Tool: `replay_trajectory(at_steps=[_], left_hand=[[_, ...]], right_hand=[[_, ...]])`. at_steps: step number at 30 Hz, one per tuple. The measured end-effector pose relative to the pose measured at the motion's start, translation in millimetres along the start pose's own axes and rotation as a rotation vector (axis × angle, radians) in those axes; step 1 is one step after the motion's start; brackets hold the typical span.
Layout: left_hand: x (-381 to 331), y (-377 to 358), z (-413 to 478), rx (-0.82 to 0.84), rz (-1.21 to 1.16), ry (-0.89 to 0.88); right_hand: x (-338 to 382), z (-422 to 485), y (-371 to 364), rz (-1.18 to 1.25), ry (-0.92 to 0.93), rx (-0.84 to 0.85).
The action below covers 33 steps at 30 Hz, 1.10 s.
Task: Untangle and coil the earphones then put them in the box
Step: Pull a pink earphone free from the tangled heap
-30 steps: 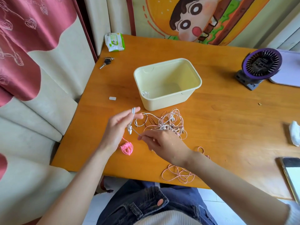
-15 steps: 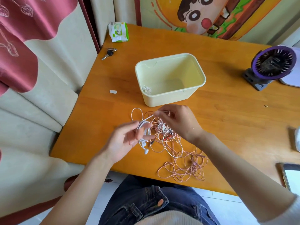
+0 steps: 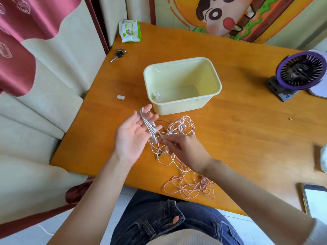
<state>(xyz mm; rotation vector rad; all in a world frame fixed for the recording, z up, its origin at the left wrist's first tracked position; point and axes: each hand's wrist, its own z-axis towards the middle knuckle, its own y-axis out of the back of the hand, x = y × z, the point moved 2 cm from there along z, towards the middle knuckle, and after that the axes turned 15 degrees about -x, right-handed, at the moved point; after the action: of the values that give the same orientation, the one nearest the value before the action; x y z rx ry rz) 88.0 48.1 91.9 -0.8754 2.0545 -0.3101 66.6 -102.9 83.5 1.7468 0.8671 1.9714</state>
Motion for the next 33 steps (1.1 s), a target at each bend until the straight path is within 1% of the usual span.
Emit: replay_trajectory(at_steps=[2, 4, 6, 10, 12, 15, 18, 21, 24, 26, 30, 31, 32, 33], left_hand=[[4.2, 1.1, 1.2, 0.012, 0.232, -0.115], [6.2, 7.4, 2.8, 0.036, 0.510, -0.279], [9.6, 13.1, 0.6, 0.090, 0.753, -0.399], [27.8, 10.6, -15.4, 0.186, 0.999, -0.399], [37.6, 7.4, -23.2, 0.223, 1.037, -0.389], [48.3, 12.2, -27.0, 0.243, 0.962, -0.323], [55.2, 18.9, -32.9, 0.232, 0.840, -0.205], [58.1, 18.0, -44.9, 0.233, 0.610, -0.085], [59.7, 16.3, -50.8, 0.223, 0.335, 0.028], [58.7, 14.3, -52.7, 0.271, 0.148, 0.107], [52.8, 9.2, -52.0, 0.454, -0.087, 0.159], [50.0, 6.4, -52.1, 0.467, -0.130, 0.156], [46.6, 2.9, -52.0, 0.443, -0.159, 0.132], [42.7, 0.3, -51.5, 0.380, -0.173, 0.097]], right_hand=[[1.0, -3.3, 2.3, -0.007, 0.015, 0.036], [1.8, -7.4, 6.2, -0.005, 0.029, 0.064], [3.9, -10.9, 11.5, 0.003, 0.053, 0.072], [4.0, -13.3, 24.7, -0.016, 0.085, 0.044], [2.7, -13.8, 29.5, -0.067, 0.114, 0.044], [-3.1, -14.5, 34.2, -0.096, 0.109, 0.002], [-11.7, -11.4, 40.0, -0.080, 0.062, -0.078], [-20.7, -8.2, 43.4, -0.033, 0.019, -0.122], [-25.7, -10.6, 42.9, 0.009, 0.005, -0.117], [-27.7, -13.6, 40.3, 0.053, -0.009, -0.120], [-25.5, -26.3, 25.2, 0.133, -0.029, -0.133], [-24.0, -30.8, 20.9, 0.130, -0.019, -0.128], [-23.0, -34.9, 17.2, 0.117, -0.004, -0.114], [-22.1, -39.0, 13.8, 0.103, 0.017, -0.097]])
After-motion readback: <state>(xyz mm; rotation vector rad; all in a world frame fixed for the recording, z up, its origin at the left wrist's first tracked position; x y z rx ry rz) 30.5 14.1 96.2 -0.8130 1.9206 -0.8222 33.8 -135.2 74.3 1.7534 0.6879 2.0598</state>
